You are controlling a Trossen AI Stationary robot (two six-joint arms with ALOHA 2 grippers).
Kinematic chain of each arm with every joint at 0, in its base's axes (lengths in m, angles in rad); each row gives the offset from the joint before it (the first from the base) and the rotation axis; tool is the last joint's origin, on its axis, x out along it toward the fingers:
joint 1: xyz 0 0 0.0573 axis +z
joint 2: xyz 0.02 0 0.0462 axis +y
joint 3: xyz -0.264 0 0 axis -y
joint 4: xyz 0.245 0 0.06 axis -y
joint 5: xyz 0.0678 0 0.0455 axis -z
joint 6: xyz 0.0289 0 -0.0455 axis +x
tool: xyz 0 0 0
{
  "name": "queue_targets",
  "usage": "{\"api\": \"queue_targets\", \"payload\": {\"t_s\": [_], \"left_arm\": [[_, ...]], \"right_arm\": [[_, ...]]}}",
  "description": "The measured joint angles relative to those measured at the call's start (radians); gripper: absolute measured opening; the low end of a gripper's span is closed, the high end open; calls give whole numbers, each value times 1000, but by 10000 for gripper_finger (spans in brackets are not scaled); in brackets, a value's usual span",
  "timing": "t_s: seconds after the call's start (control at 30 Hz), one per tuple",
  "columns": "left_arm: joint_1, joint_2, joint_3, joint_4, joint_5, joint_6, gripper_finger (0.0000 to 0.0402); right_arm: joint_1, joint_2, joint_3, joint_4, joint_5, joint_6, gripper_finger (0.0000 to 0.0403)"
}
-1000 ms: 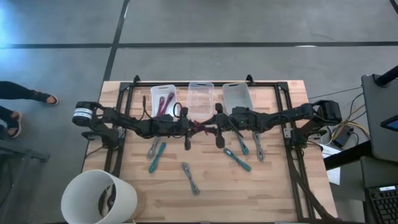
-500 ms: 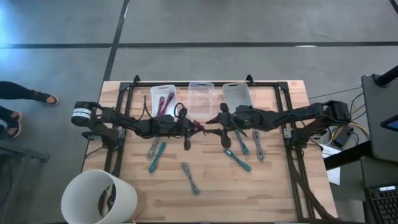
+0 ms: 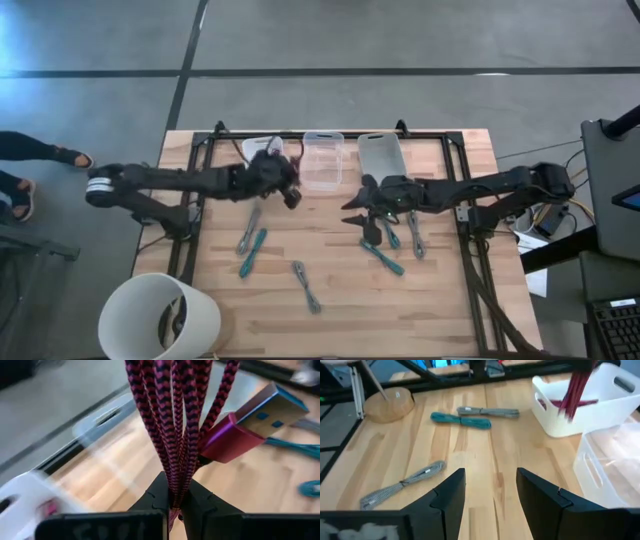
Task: Pick & Place USB Port
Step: Put the pink charger cable into the white bin
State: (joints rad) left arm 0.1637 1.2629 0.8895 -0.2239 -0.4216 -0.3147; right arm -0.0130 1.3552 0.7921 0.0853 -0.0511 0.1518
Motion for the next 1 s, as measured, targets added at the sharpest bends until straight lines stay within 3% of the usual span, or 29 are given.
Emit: {"api": "queue_targets", "payload": {"t_s": [0.27,0.53,0.77,1.0], "left_arm": [[209,-36,128,-353,24,-48,23],[424,45,94,-363,302,-70,23],[458,164,71,-336,445,-52,23],[458,261,79,-328,467,-35,24]], "right_arm": [[0,83,0,0,0,32,173],[0,142,8,4,0,29,173],[0,153,8,3,0,24,173],[0,153,8,1,0,6,173]]}}
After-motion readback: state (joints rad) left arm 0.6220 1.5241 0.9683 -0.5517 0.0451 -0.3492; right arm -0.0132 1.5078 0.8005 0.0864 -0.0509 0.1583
